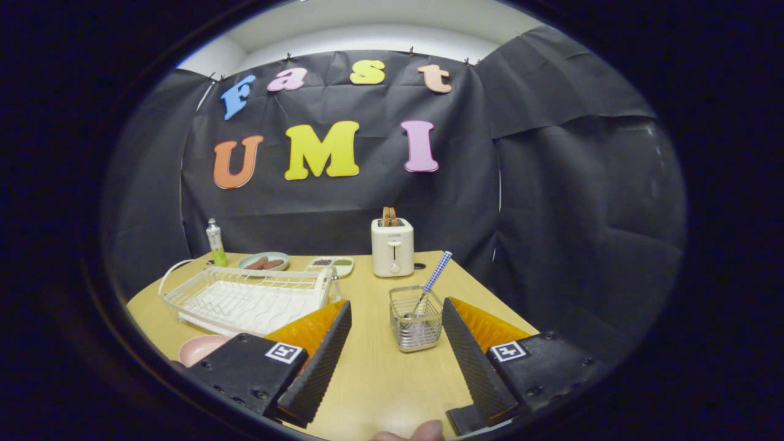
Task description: Take the plate from the dish rack, then take the spoon from the basket and place it into the plate.
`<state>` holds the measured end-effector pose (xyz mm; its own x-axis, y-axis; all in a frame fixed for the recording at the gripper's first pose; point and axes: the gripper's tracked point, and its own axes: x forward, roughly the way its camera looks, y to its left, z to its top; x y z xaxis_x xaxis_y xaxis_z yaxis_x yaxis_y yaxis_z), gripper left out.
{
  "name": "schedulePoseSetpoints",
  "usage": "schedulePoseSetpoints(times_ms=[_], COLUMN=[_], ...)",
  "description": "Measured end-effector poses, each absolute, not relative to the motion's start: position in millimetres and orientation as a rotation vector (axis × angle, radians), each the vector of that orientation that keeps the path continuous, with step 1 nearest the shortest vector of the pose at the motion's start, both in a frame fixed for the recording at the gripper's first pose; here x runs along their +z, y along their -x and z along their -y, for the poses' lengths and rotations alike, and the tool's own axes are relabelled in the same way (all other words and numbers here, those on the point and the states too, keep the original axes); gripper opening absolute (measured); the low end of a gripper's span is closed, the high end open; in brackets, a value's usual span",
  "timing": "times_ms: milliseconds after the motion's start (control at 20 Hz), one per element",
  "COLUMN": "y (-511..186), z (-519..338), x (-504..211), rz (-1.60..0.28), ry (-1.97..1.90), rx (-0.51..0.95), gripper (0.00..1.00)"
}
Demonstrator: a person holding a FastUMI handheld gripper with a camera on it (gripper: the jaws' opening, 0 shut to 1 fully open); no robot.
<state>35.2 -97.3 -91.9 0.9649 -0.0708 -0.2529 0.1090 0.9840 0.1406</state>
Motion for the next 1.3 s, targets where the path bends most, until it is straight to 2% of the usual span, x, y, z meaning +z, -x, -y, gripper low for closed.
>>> schedulePoseSetpoints(times_ms=[850,950,1100,1300], y=[-206.5,-216.7,-226.6,-228.3], z=[170.6,169.4,166.8,164.5], x=[-140.8,-142.2,-149.0,-144.5], rz=[-0.379,-0.387,-0.4,-0.392], ry=[-0.354,-0.412,-0.425,-0.427], rx=[0.032,0.061,0.083,0.081], gripper=[0.95,0.9,0.76,0.41])
